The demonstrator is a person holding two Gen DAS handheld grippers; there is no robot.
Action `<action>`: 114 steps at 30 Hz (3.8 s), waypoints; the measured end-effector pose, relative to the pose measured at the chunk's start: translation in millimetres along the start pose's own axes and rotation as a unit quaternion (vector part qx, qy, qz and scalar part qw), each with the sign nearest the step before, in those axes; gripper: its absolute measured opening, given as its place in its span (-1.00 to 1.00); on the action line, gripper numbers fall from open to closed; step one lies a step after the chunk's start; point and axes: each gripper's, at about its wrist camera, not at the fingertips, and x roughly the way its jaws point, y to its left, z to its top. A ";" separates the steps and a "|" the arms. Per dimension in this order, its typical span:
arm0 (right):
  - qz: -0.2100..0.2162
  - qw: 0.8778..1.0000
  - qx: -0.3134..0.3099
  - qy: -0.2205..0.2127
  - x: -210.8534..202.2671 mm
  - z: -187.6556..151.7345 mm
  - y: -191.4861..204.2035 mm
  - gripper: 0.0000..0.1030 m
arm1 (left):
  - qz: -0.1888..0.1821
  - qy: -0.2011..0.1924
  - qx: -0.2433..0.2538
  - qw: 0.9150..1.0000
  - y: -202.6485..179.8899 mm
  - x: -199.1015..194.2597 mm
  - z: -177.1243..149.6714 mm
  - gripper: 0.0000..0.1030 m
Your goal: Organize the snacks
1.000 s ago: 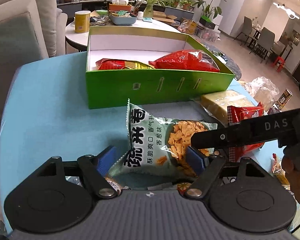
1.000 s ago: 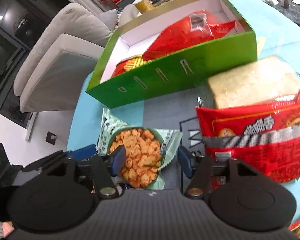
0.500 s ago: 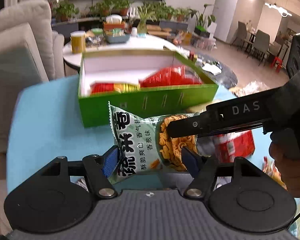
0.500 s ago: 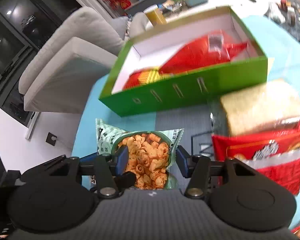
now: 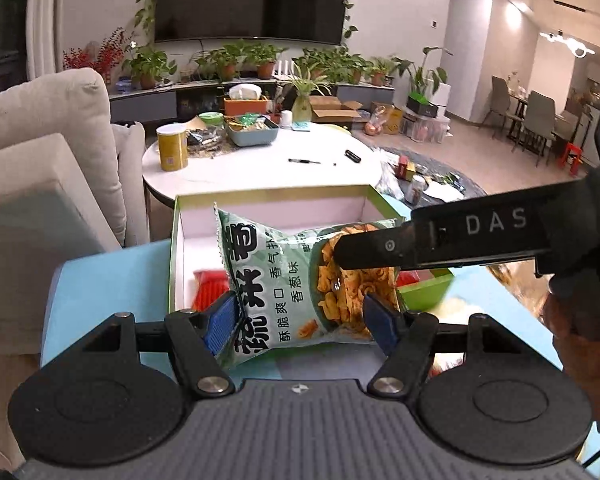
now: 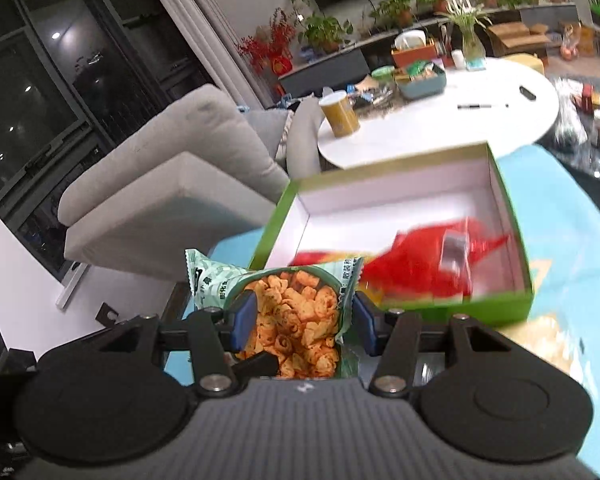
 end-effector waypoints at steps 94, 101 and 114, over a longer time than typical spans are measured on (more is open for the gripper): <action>-0.067 0.994 0.064 0.060 -51.0 -95.2 -111.6 0.56 | -0.033 0.096 0.020 0.995 -106.9 11.9 -86.5 0.66; -0.062 0.993 0.067 0.069 -43.3 -97.5 -112.2 0.56 | -0.042 0.107 0.038 0.993 -117.5 31.2 -86.7 0.29; -0.045 0.995 0.057 0.072 -45.9 -97.8 -99.6 0.48 | -0.070 0.087 0.040 0.993 -118.7 16.3 -82.1 0.11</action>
